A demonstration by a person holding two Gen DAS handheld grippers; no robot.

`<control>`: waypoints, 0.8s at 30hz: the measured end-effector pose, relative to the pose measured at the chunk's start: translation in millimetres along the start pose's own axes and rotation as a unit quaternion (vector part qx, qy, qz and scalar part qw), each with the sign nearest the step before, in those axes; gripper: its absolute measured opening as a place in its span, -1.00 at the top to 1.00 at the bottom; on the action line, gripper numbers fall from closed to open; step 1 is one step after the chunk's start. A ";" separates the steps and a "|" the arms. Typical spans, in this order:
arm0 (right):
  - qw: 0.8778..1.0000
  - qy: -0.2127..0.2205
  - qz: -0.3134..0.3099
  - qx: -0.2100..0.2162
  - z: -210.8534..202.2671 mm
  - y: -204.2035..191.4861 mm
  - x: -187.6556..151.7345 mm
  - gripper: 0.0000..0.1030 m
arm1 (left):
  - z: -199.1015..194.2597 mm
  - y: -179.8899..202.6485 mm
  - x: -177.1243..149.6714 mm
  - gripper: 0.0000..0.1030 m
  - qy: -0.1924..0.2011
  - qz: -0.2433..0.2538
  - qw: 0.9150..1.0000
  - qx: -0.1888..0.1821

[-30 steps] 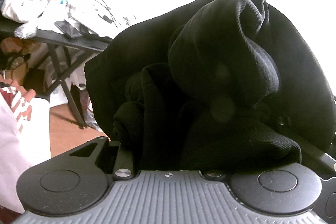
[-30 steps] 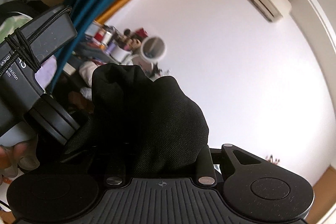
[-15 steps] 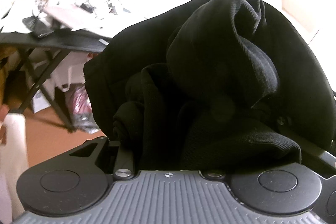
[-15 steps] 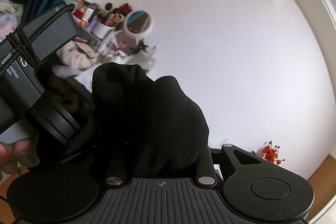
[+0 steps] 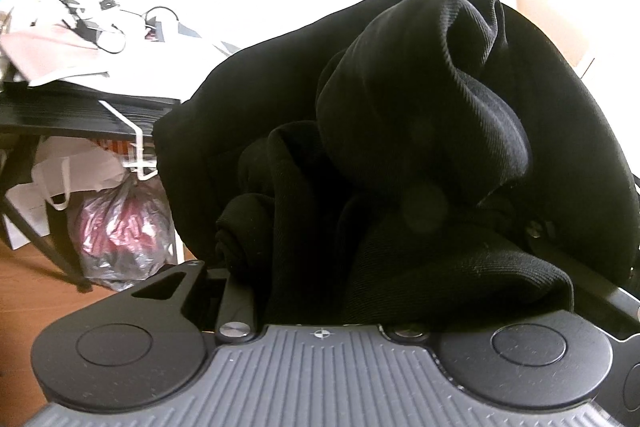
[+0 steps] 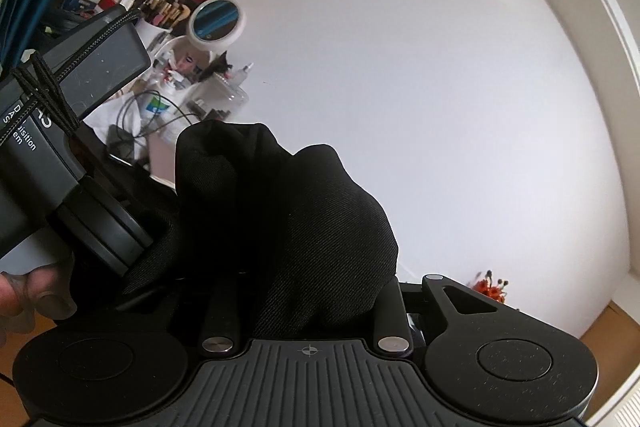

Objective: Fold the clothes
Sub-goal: 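Carry the held black jacket with both grippers toward the patterned bed, then lower the black jacket onto the patterned bed cover with both grippers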

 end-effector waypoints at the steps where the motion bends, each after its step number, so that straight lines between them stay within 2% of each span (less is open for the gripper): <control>1: 1.000 0.004 0.001 0.003 4.0 9.8 -9.3 0.53 | 9.3 7.3 -1.6 0.52 0.001 -0.003 1.000 0.003; 6: 1.000 0.015 0.002 0.021 31.4 52.6 -45.0 0.53 | 52.8 36.5 -0.7 0.52 0.000 -0.011 1.000 0.020; 9: 1.000 0.018 0.010 0.023 57.8 79.4 -63.1 0.53 | 84.9 46.7 12.3 0.52 -0.007 -0.007 1.000 0.023; 12: 1.000 0.014 0.012 0.012 85.3 105.6 -84.9 0.53 | 119.5 53.4 27.1 0.52 -0.015 0.006 1.000 0.012; 15: 1.000 -0.004 0.011 -0.015 123.3 129.3 -103.5 0.53 | 165.5 61.6 43.0 0.52 -0.030 0.022 0.999 -0.015; 19: 0.998 -0.026 0.013 -0.049 178.9 168.3 -118.8 0.53 | 233.3 71.9 81.1 0.53 -0.053 0.044 0.996 -0.058; 24: 0.996 -0.033 0.017 -0.077 254.1 212.1 -120.0 0.53 | 300.1 74.1 144.5 0.53 -0.057 0.067 0.993 -0.080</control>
Point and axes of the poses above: each gripper's, at about its wrist camera, not at the fingertips, and z roughly the way its jaws point, y to its right, x to its top, the point moved 9 cm from there along z, roughly the way its jaws point, and after that the axes turned 1 degree about y, right-handed, at the moved point
